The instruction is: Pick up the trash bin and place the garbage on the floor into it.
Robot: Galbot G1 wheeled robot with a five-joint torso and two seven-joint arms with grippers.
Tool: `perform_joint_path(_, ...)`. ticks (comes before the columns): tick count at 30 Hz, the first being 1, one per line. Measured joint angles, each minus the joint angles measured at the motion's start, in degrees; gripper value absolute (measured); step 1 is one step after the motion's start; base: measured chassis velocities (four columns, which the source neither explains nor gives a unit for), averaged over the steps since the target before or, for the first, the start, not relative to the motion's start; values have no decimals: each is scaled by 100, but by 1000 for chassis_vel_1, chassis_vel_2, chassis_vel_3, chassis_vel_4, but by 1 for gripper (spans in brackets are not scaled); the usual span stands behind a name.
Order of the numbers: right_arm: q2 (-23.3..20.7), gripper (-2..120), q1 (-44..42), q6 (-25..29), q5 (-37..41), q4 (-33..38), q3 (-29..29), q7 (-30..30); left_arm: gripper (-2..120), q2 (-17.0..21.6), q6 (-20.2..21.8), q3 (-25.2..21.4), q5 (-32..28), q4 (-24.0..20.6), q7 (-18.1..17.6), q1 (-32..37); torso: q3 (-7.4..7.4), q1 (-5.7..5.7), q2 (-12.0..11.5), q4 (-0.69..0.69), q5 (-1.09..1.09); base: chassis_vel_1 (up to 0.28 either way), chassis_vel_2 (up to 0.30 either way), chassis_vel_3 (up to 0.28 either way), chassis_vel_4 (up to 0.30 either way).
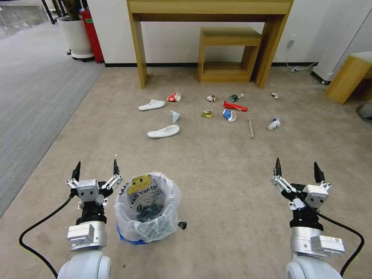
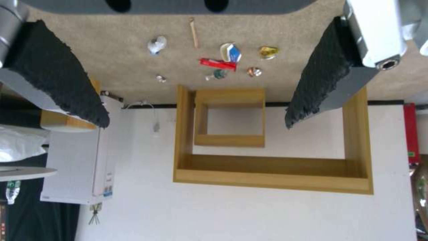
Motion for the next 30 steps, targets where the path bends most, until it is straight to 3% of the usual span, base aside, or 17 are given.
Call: perform_joint_path(30, -75, 100, 58, -241, 4, -22, 71, 17, 100, -1, -66, -5, 28, 101, -12, -34, 0, 0, 0, 0, -3, -3, 4, 2, -3)
